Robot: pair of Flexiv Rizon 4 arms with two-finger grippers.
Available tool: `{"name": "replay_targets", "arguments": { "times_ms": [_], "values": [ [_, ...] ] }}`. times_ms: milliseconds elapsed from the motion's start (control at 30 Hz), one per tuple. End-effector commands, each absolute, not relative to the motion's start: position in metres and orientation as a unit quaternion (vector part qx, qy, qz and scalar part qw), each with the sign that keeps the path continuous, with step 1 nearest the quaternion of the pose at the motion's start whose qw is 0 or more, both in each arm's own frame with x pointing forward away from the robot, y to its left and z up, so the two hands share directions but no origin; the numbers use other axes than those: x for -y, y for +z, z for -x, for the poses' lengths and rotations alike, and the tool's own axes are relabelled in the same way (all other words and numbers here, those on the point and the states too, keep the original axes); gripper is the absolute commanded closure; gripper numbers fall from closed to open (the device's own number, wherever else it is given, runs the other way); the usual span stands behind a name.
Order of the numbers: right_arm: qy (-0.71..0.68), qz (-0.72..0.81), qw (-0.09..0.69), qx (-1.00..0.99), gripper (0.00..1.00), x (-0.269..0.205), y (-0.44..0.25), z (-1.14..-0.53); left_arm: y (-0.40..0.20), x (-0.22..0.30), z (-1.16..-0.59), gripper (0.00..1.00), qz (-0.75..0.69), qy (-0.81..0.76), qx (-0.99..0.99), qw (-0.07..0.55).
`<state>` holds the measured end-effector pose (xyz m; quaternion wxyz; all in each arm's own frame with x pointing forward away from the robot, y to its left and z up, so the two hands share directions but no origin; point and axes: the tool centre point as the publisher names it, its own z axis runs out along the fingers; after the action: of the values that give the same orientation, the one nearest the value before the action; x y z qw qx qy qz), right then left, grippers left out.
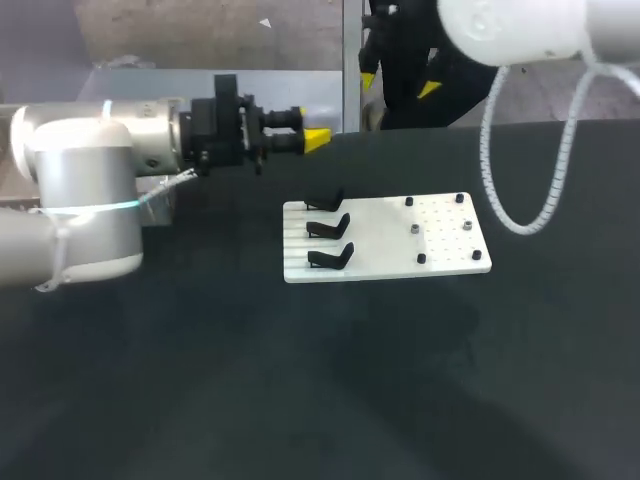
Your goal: Pick up each earbud case from the left stands, insert the matching earbuds, close the lid, and place the case in the box.
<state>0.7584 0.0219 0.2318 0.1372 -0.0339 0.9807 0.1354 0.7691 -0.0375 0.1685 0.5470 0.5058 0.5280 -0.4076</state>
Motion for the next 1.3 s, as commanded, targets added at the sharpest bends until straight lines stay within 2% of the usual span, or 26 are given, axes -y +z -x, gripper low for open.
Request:
{"name": "replay_targets", "arguments": {
  "times_ms": [33, 433, 700, 1000, 1300],
  "values": [
    [0.159, 0.007, 0.255, -0.954, 0.00, -0.001, 0.228, -0.726, 0.194, -0.022, -0.758, 1.00, -0.506, -0.358, -0.549, 0.560],
    [0.154, -0.056, 0.210, -0.964, 0.00, 0.007, 0.195, -0.686, 0.214, -0.175, -0.801, 1.00, -0.479, -0.254, -0.576, 0.611],
    [0.155, -0.087, 0.222, -0.959, 0.00, 0.003, 0.191, -0.664, 0.177, -0.238, -0.818, 1.00, -0.455, -0.221, -0.605, 0.615],
    [0.149, -0.102, 0.209, -0.961, 0.00, -0.004, 0.180, -0.646, 0.121, -0.271, -0.839, 1.00, -0.441, -0.199, -0.646, 0.591],
    [0.154, -0.110, 0.207, -0.960, 0.00, -0.004, 0.178, -0.639, 0.074, -0.269, -0.847, 1.00, -0.422, -0.222, -0.682, 0.554]
  ]
}}
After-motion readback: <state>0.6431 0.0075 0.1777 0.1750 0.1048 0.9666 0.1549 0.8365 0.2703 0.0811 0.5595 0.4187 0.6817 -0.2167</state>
